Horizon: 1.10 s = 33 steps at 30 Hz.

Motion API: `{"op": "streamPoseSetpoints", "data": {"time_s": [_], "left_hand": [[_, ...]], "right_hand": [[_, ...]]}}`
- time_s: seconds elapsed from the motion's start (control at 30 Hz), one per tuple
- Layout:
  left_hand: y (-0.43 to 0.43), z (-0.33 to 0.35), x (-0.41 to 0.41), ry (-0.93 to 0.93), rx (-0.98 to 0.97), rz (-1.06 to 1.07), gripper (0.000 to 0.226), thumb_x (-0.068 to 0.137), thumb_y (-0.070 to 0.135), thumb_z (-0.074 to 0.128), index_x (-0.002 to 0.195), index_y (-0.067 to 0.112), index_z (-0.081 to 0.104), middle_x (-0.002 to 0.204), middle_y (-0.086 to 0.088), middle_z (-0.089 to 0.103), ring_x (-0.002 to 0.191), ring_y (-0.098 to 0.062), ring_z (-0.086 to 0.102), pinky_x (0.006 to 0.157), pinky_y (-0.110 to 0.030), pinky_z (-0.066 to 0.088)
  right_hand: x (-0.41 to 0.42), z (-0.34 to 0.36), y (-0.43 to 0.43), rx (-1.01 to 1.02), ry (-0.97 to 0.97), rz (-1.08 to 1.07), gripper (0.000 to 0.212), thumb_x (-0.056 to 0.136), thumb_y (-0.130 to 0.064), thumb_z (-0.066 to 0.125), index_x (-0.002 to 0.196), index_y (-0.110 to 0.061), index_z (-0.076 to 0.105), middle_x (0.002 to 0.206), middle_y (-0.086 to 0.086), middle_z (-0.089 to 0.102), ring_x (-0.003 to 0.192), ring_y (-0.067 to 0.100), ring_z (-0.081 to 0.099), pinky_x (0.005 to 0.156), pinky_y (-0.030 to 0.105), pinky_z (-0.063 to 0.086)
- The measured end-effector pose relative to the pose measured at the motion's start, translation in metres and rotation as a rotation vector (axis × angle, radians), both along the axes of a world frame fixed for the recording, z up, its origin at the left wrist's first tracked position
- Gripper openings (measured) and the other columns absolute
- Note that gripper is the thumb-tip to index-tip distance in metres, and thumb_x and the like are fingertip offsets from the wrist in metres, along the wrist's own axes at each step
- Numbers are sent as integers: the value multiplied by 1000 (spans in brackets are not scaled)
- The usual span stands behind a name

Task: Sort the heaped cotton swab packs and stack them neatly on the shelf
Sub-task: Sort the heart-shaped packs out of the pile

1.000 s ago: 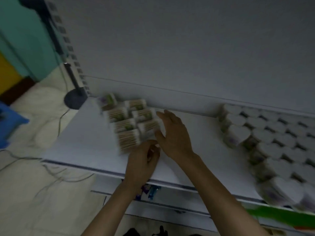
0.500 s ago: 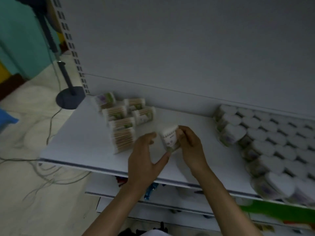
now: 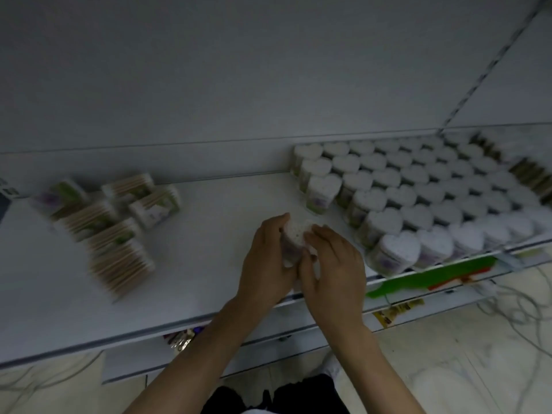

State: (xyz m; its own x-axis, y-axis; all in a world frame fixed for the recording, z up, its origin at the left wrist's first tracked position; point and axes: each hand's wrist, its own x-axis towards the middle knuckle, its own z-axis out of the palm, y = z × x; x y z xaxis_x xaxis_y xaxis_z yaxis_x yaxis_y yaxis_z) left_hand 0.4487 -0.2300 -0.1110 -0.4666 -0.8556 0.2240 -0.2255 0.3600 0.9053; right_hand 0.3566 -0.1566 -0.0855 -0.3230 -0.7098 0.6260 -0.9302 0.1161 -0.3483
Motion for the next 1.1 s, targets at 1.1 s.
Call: {"op": "streamPoseSetpoints", "data": {"time_s": [1.1], "left_hand": [[-32,-24,-66,-298,-314,-13,87,82,63,48,149,16,20,153,-7,34,136,-19,40,111,-36,33]], "right_hand": [[-62,10,-18,108,162,-116,30,87,-17,53,110,-5,68,114,10,67,109,26,62,96,37,38]]}}
